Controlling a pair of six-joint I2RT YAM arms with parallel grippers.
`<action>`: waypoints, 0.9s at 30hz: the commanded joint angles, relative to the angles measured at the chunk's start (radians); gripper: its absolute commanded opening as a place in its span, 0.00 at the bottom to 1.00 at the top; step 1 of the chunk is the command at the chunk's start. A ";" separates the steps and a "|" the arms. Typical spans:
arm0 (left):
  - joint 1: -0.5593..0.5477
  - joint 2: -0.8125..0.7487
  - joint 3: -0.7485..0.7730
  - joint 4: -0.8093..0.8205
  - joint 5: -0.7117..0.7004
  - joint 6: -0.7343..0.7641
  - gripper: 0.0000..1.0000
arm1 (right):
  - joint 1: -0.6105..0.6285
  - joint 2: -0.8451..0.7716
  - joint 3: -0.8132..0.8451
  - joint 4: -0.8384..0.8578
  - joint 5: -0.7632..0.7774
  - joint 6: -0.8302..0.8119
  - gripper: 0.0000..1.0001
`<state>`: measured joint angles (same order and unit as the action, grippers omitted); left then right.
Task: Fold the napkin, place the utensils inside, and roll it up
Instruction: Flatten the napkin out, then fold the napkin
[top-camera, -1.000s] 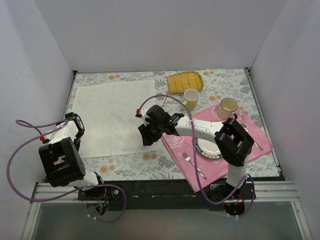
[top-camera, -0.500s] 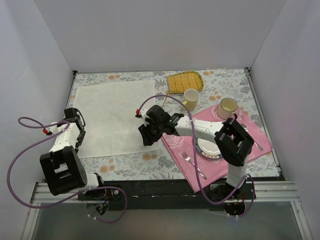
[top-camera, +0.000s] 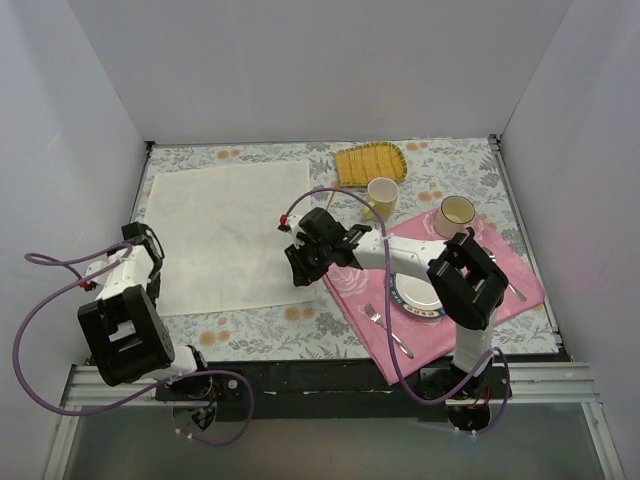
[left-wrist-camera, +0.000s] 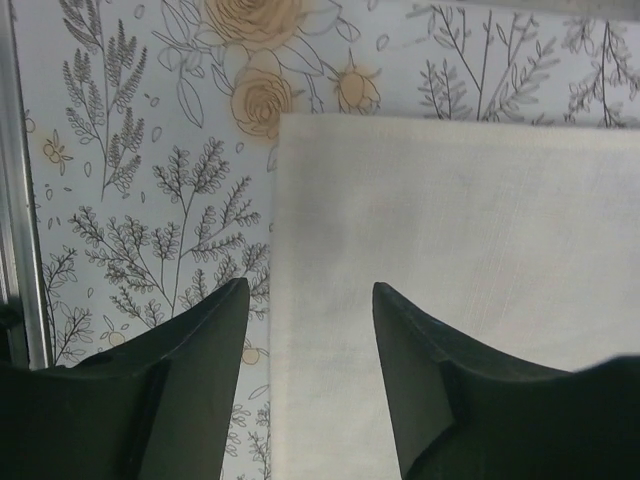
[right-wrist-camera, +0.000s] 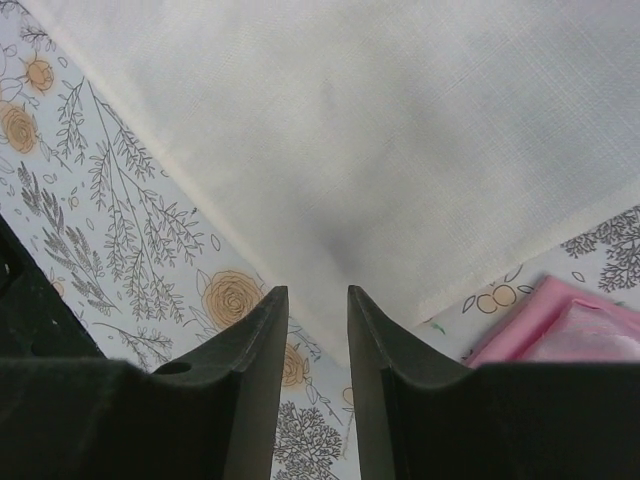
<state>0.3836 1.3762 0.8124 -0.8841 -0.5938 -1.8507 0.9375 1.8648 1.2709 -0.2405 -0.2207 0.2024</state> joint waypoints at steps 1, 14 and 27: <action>0.078 -0.005 0.013 0.023 -0.073 -0.032 0.49 | -0.012 -0.006 -0.016 0.032 -0.026 -0.015 0.38; 0.207 0.054 -0.093 0.266 -0.011 0.119 0.53 | -0.034 -0.079 -0.096 0.095 -0.098 -0.021 0.37; 0.215 0.093 -0.171 0.352 0.022 0.032 0.21 | -0.051 -0.104 -0.105 0.109 -0.085 -0.032 0.36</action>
<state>0.5877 1.4494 0.7002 -0.5568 -0.6132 -1.7695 0.8963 1.8072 1.1671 -0.1715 -0.2947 0.1822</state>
